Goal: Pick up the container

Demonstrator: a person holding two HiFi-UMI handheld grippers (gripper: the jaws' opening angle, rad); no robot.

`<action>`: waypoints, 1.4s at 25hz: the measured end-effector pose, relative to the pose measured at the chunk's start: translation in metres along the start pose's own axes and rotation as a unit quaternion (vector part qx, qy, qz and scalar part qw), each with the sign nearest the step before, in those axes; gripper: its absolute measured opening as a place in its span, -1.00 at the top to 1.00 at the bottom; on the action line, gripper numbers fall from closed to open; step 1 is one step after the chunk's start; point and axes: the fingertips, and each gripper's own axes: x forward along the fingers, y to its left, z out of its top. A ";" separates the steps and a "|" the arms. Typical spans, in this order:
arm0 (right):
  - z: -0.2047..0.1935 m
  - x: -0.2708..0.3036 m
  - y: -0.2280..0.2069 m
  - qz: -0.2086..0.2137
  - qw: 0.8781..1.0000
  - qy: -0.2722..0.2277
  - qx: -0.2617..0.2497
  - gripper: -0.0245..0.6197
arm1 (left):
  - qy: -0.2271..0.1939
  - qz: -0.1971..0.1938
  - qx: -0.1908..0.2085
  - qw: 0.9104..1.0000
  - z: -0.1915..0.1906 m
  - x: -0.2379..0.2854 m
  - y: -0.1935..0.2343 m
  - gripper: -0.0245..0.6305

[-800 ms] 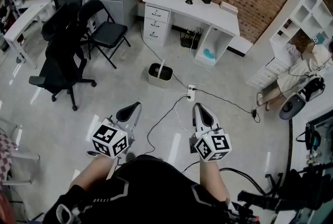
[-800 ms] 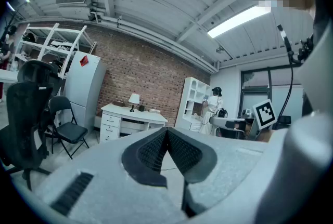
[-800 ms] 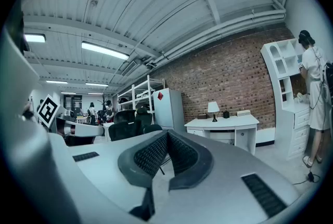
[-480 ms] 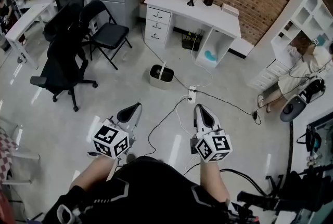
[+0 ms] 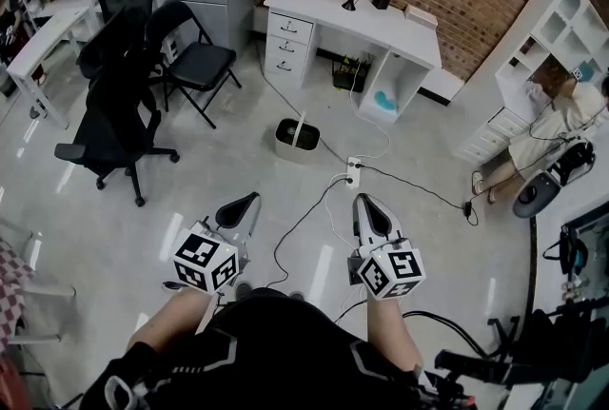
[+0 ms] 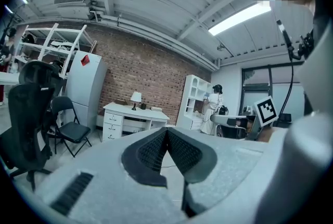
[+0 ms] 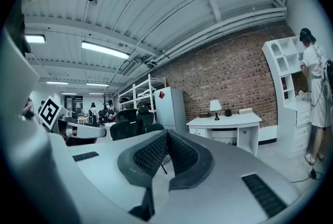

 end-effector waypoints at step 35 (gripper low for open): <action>-0.003 0.156 -0.003 0.025 1.000 0.006 -0.006 0.90 | -0.003 -0.014 0.003 1.000 0.015 0.075 0.121 0.90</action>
